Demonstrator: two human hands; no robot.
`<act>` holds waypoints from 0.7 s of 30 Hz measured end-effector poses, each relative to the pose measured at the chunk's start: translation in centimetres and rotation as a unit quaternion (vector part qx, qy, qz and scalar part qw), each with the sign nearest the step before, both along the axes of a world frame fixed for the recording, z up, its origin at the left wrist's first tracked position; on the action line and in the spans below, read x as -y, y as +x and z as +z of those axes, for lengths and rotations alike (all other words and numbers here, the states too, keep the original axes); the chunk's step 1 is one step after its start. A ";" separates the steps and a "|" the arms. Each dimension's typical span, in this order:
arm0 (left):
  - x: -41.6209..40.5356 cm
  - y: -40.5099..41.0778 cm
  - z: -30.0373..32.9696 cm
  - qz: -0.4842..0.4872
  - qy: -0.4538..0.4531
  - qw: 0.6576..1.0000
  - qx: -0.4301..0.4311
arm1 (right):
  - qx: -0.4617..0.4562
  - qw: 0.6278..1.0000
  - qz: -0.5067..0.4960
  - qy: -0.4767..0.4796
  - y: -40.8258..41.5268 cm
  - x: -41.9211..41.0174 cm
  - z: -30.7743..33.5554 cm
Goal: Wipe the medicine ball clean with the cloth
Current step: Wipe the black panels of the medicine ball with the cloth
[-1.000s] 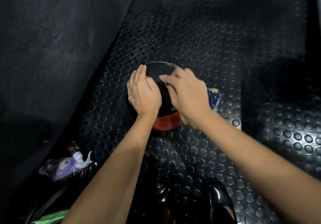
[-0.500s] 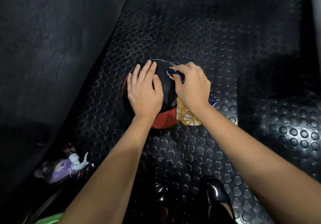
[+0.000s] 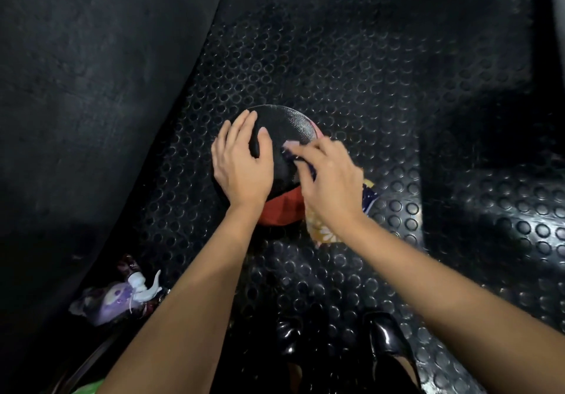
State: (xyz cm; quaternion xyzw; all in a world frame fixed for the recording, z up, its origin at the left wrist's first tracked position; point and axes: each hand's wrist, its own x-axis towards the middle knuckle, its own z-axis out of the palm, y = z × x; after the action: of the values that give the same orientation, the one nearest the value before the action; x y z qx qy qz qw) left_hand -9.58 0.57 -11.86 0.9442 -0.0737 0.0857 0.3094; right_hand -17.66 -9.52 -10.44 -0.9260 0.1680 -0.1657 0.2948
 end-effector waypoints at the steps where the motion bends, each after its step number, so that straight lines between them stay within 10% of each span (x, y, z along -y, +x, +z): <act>1: -0.1 -0.1 -0.1 0.004 -0.004 1.000 0.006 | -0.019 0.999 -0.037 0.025 0.6 0.7 0.0; 10: -0.7 -0.5 -0.4 -0.079 0.110 0.990 0.047 | -0.112 0.988 -0.053 0.089 4.4 2.9 0.5; 21: -1.1 0.7 -0.4 -0.059 0.060 0.996 0.037 | -0.016 0.998 -0.035 0.043 1.7 0.7 -0.4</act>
State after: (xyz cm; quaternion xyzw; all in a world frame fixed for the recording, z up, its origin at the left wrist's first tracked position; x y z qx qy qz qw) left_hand -8.91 1.65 -12.26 0.9513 -0.1456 0.0973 0.2537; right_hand -15.99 -10.25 -10.86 -0.9086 0.2117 -0.1536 0.3256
